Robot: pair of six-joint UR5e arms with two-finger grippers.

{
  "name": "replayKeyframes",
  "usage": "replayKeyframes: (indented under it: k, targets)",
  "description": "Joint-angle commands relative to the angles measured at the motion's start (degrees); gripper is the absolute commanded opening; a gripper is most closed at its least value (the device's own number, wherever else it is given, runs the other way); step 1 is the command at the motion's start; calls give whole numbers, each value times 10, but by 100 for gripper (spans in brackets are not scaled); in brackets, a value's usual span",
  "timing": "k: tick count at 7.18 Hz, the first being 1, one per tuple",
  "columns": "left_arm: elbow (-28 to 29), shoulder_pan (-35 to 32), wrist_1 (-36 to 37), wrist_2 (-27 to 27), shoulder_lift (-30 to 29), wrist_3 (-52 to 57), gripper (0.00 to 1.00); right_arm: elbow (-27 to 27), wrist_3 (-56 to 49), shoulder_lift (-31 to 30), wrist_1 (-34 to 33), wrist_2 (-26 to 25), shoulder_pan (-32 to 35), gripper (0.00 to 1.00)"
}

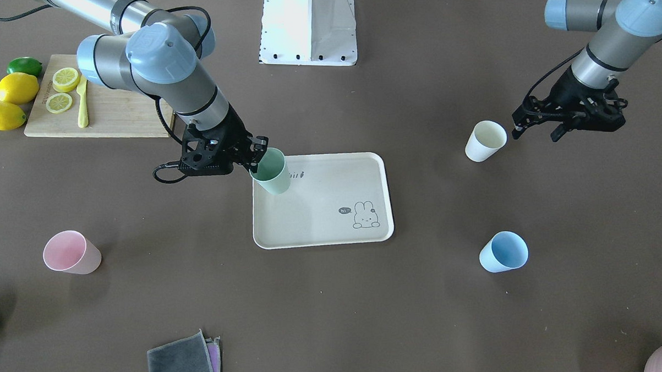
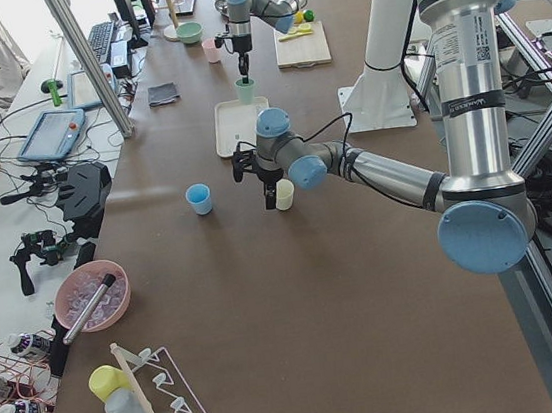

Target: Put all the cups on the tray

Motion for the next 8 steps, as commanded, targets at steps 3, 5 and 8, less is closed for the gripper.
replayKeyframes:
  k: [3, 5, 8]
  targets:
    - [21, 56, 0, 29, -5, -5, 85, -18, -8, 20, 1, -10, -5, 100]
    - [20, 64, -1, 28, -8, -7, 59, 10, -9, -6, -1, 96, 84, 100]
    - [30, 87, 0, 24, -38, -32, 0, 33, -197, -119, -2, 181, 208, 100]
